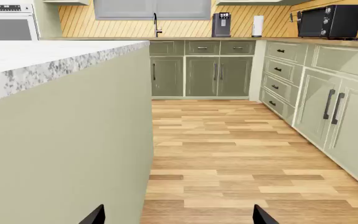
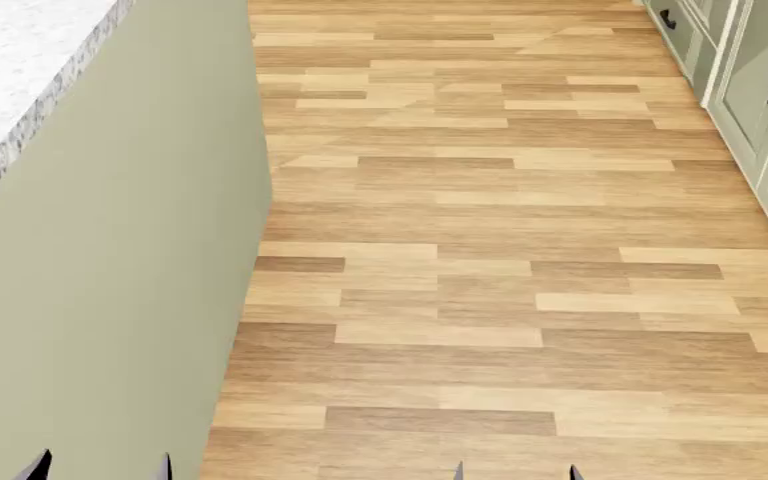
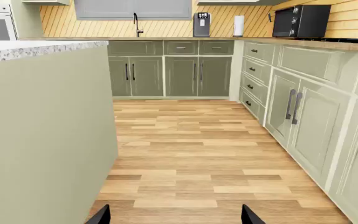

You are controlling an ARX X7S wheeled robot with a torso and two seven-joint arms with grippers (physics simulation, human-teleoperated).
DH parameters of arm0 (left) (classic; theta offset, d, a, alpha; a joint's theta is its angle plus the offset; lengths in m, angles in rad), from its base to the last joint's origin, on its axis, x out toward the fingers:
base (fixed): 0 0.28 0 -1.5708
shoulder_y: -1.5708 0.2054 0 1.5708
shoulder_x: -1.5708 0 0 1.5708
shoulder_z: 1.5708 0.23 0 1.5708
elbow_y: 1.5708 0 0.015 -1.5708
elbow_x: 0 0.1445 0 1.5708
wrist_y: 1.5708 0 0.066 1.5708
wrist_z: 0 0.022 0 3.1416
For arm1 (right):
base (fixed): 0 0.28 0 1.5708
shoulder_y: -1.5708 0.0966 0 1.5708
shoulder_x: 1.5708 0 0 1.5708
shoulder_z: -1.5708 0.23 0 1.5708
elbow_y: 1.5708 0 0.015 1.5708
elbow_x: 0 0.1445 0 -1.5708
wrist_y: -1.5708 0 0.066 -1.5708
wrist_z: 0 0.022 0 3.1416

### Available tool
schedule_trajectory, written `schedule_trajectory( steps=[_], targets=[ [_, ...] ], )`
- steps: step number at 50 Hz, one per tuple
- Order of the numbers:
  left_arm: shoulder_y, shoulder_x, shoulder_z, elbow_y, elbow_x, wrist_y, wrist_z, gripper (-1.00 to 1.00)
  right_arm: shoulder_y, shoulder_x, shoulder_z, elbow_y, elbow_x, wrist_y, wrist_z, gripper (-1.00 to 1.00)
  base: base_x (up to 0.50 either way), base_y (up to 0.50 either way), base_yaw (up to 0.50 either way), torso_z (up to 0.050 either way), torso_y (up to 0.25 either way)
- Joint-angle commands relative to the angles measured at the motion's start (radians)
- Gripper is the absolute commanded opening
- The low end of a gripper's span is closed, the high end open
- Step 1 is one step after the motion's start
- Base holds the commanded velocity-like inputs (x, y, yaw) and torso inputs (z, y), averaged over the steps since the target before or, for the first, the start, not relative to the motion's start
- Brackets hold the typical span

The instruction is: Place the cup inside the bowl on the dining table and move the bowl to any counter.

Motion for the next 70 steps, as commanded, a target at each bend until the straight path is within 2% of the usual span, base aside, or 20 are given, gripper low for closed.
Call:
schedule_trajectory(
  steps=[1, 16, 29, 33, 50, 57, 70],
  targets=[
    [0.002, -0.014, 0.027, 0.008, -0.011, -0.006, -0.019, 1.00, -0.006, 0.016, -0.026, -0.009, 0.029, 0.003, 0.002, 1.00, 0.00, 0.00, 0.00, 0.000, 0.000],
    [-0.019, -0.050, 0.066, -0.016, -0.083, -0.052, -0.054, 1.00, -0.015, 0.059, -0.070, -0.028, 0.051, 0.012, 0.054, 1.00, -0.01, 0.00, 0.00, 0.000, 0.000],
    [-0.009, -0.075, 0.089, 0.002, -0.082, -0.050, -0.093, 1.00, -0.008, 0.074, -0.089, -0.038, 0.062, 0.044, 0.089, 1.00, -0.49, 0.00, 0.00, 0.000, 0.000],
    [-0.019, -0.067, 0.078, 0.026, -0.127, -0.117, -0.101, 1.00, -0.001, 0.076, -0.095, -0.056, 0.063, 0.085, 0.105, 1.00, -0.50, 0.00, 0.00, 0.000, 0.000],
    [-0.007, -0.098, 0.113, 0.120, -0.117, -0.148, -0.141, 1.00, 0.008, 0.103, -0.117, -0.151, 0.072, 0.149, 0.137, 1.00, -0.50, 0.00, 0.00, 0.000, 0.000],
    [-0.017, -0.099, 0.122, 0.083, -0.125, -0.126, -0.148, 1.00, 0.016, 0.110, -0.133, -0.122, 0.066, 0.126, 0.147, 1.00, -0.46, 0.00, 0.00, 0.000, 0.000],
    [-0.022, -0.112, 0.136, 0.050, -0.134, -0.108, -0.160, 1.00, 0.022, 0.126, -0.162, -0.078, 0.050, 0.091, 0.159, 1.00, -0.03, 0.42, 0.00, 0.000, 0.000]
  ],
)
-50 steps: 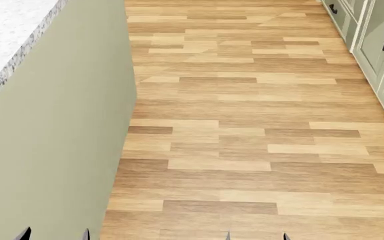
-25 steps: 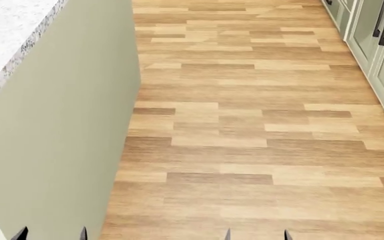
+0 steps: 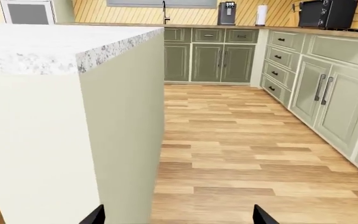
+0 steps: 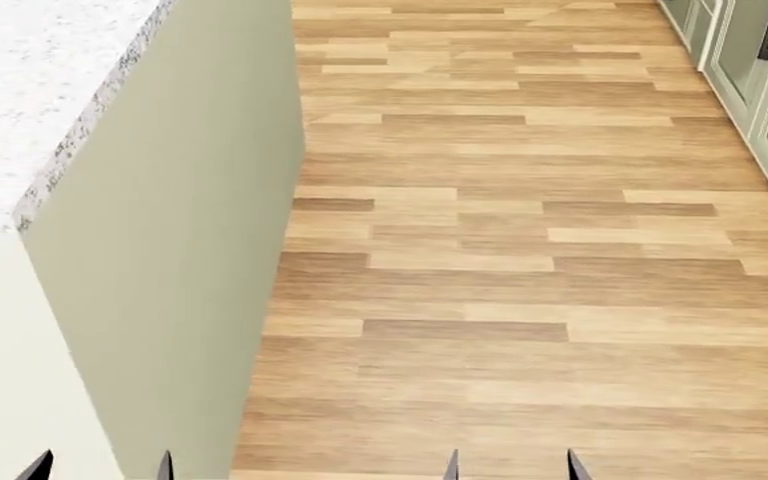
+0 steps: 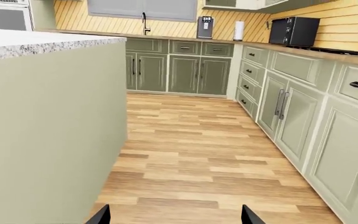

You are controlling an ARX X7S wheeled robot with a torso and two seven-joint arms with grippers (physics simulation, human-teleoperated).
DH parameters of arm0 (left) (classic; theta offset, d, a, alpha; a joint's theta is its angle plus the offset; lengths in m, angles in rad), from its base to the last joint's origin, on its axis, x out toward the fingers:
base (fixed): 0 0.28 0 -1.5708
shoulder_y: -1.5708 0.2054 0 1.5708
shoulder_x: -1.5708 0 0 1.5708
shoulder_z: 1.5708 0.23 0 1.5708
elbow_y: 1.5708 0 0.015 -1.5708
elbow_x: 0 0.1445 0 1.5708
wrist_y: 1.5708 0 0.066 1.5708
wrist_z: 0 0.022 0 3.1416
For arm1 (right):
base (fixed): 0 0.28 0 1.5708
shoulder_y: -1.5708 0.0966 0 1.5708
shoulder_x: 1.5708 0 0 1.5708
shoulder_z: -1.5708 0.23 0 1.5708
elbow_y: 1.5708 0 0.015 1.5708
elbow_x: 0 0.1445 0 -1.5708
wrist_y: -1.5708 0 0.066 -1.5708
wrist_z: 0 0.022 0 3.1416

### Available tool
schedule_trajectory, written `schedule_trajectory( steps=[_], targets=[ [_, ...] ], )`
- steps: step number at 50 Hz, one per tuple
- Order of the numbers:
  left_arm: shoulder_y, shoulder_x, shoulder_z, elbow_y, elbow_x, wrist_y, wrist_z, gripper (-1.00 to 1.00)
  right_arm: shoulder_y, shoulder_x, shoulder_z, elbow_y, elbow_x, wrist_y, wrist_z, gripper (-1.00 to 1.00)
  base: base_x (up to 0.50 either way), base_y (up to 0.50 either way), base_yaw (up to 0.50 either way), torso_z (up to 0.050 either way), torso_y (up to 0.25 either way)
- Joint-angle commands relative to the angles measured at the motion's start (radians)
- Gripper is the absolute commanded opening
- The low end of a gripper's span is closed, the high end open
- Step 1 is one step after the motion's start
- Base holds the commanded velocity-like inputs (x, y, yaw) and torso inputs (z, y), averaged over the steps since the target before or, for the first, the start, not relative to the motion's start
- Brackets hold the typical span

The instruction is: Place the cup inside the bowl on the dining table and move the bowl to any counter.

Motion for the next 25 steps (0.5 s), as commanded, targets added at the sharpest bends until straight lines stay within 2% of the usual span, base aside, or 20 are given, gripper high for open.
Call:
schedule_trajectory(
  steps=[1, 11, 25],
  targets=[
    [-0.008, -0.011, 0.014, -0.015, -0.006, 0.008, -0.015, 1.00, 0.006, 0.012, -0.019, 0.019, -0.005, -0.017, 0.015, 1.00, 0.00, 0.50, 0.00, 0.000, 0.000],
    [-0.008, -0.020, 0.024, -0.014, -0.012, 0.010, -0.026, 1.00, 0.003, 0.016, -0.025, 0.021, 0.014, -0.030, 0.019, 1.00, -0.08, 0.50, 0.00, 0.000, 0.000],
    [-0.006, -0.032, 0.033, -0.015, -0.024, 0.014, -0.037, 1.00, 0.005, 0.023, -0.030, 0.029, 0.033, -0.035, 0.026, 1.00, -0.29, 0.50, 0.00, 0.000, 0.000]
  ],
)
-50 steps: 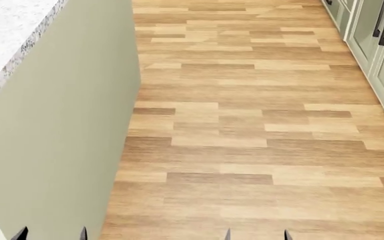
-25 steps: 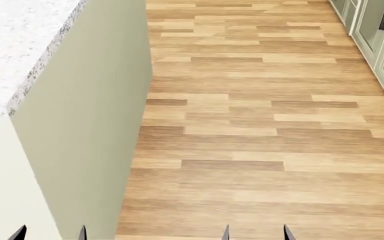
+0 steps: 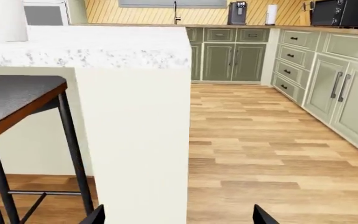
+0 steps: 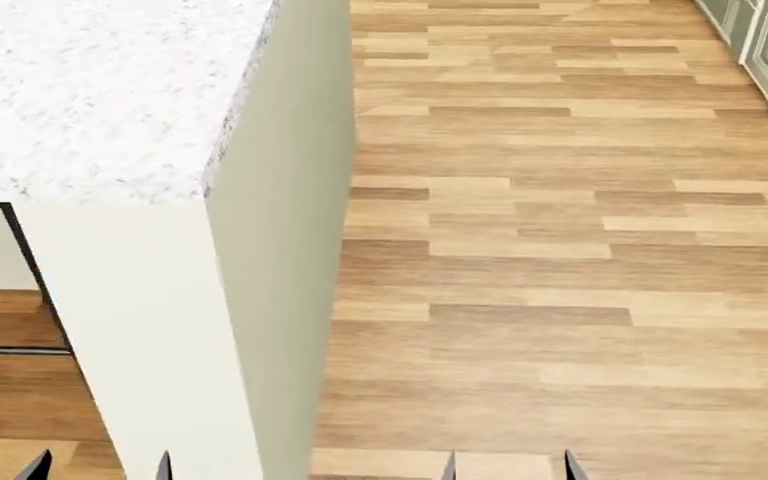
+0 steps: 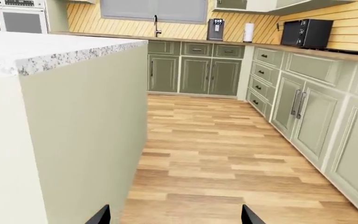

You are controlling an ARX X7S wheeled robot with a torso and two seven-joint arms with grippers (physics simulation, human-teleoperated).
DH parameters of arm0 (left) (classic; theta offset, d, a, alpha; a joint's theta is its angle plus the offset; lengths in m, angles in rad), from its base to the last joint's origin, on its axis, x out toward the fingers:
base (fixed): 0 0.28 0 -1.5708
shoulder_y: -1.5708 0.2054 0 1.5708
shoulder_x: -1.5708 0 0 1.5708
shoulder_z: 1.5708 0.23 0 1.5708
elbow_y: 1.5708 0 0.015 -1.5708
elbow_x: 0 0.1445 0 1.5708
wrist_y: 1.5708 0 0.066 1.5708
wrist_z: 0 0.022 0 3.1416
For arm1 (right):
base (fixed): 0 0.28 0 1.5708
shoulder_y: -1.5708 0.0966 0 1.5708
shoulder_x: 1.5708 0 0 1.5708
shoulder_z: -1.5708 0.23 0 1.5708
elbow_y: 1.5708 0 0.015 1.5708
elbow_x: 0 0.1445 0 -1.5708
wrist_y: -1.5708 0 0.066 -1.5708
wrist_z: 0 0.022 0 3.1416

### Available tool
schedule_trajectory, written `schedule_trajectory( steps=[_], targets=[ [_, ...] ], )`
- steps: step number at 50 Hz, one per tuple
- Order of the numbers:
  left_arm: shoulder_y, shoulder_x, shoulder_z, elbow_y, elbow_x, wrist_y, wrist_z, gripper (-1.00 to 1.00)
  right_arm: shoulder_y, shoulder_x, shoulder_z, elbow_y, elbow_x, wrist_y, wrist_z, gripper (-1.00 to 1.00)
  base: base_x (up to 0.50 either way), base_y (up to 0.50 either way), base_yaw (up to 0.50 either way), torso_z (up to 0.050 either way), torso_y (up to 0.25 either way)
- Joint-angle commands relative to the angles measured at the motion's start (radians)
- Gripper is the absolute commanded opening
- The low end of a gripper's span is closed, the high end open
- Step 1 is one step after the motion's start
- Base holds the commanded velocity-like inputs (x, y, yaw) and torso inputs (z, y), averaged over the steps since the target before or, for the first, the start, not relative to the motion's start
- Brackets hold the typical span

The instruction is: Place the cup inside the bowl on the dining table and move the bowl to any counter.

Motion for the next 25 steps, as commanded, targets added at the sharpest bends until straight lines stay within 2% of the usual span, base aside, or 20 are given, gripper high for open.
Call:
schedule_trajectory(
  steps=[1, 9, 25],
  targets=[
    [0.000, -0.009, 0.009, -0.002, -0.009, 0.003, -0.010, 1.00, 0.003, 0.007, -0.007, 0.008, 0.013, -0.004, 0.007, 1.00, -0.30, 0.50, 0.00, 0.000, 0.000],
    [0.003, -0.016, 0.014, -0.001, -0.017, 0.006, -0.014, 1.00, 0.005, 0.015, -0.021, 0.010, 0.000, 0.004, 0.020, 1.00, -0.28, 0.50, 0.00, 0.000, 0.000],
    [-0.010, -0.018, 0.032, -0.011, -0.022, 0.004, -0.028, 1.00, 0.005, 0.026, -0.033, 0.009, 0.003, -0.005, 0.033, 1.00, -0.01, 0.50, 0.00, 0.000, 0.000]
  ],
)
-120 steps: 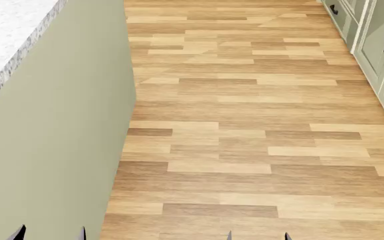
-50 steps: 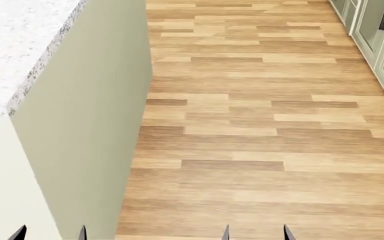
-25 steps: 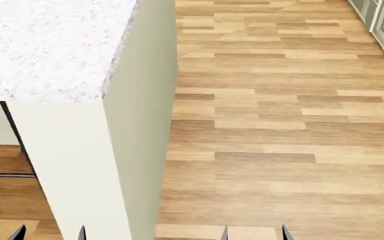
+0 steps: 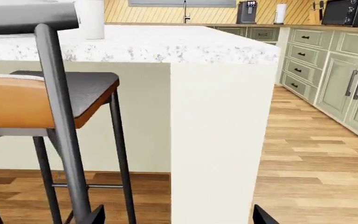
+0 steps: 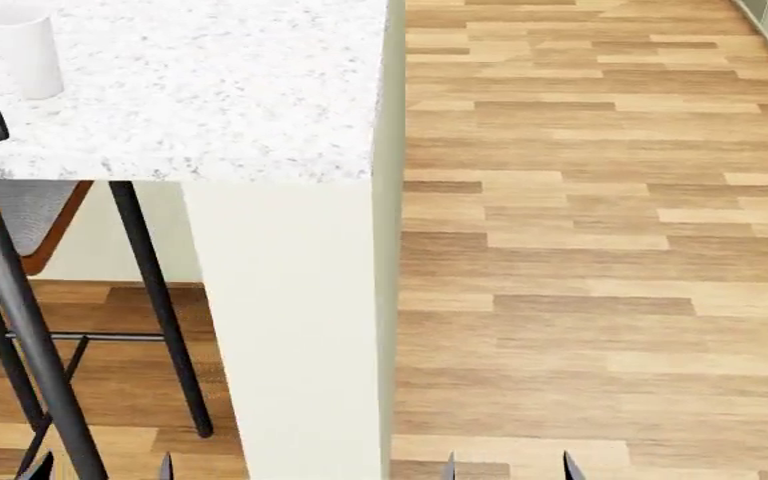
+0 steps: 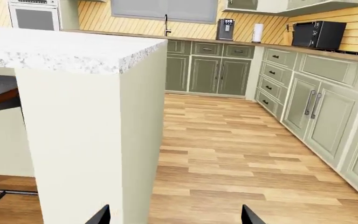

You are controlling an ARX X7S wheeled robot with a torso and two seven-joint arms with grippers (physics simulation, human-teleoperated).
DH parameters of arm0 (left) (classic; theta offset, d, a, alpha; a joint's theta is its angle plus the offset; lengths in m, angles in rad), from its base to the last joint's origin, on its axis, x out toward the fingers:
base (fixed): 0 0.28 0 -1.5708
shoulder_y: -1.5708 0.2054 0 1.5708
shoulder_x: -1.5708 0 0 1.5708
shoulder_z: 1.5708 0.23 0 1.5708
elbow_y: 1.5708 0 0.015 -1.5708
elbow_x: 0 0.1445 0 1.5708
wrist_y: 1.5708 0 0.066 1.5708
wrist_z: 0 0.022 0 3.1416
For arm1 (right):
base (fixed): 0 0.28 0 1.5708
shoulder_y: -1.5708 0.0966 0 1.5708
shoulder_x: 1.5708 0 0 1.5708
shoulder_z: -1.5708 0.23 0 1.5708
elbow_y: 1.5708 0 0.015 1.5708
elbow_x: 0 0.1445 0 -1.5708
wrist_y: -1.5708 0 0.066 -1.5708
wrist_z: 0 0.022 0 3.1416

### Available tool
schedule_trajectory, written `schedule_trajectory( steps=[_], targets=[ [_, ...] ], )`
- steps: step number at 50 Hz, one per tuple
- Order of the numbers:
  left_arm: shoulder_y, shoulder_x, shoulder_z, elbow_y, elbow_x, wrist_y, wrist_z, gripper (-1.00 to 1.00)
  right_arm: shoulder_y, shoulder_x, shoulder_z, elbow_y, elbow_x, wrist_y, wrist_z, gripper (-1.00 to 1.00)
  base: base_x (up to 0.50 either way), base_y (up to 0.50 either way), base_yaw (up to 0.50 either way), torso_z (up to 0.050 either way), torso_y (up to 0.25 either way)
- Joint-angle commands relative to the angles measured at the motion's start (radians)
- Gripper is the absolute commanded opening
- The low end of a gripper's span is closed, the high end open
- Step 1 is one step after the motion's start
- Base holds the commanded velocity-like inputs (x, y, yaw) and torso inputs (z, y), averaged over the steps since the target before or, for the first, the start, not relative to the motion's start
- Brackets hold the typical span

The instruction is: Place the cup inside the bowl on the dining table and move the bowl to any counter.

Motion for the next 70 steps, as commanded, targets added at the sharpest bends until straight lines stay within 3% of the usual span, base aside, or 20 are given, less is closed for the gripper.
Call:
schedule_trajectory(
  steps=[1, 70],
  targets=[
    [-0.006, -0.005, 0.011, -0.005, -0.006, -0.001, -0.008, 1.00, 0.001, 0.009, -0.011, 0.001, -0.002, -0.004, 0.011, 1.00, 0.00, 0.50, 0.00, 0.000, 0.000],
    [-0.010, -0.045, 0.052, -0.030, -0.038, 0.016, -0.037, 1.00, 0.007, 0.040, -0.044, 0.027, 0.008, -0.047, 0.070, 1.00, 0.08, 0.50, 0.00, 0.000, 0.000]
  ],
)
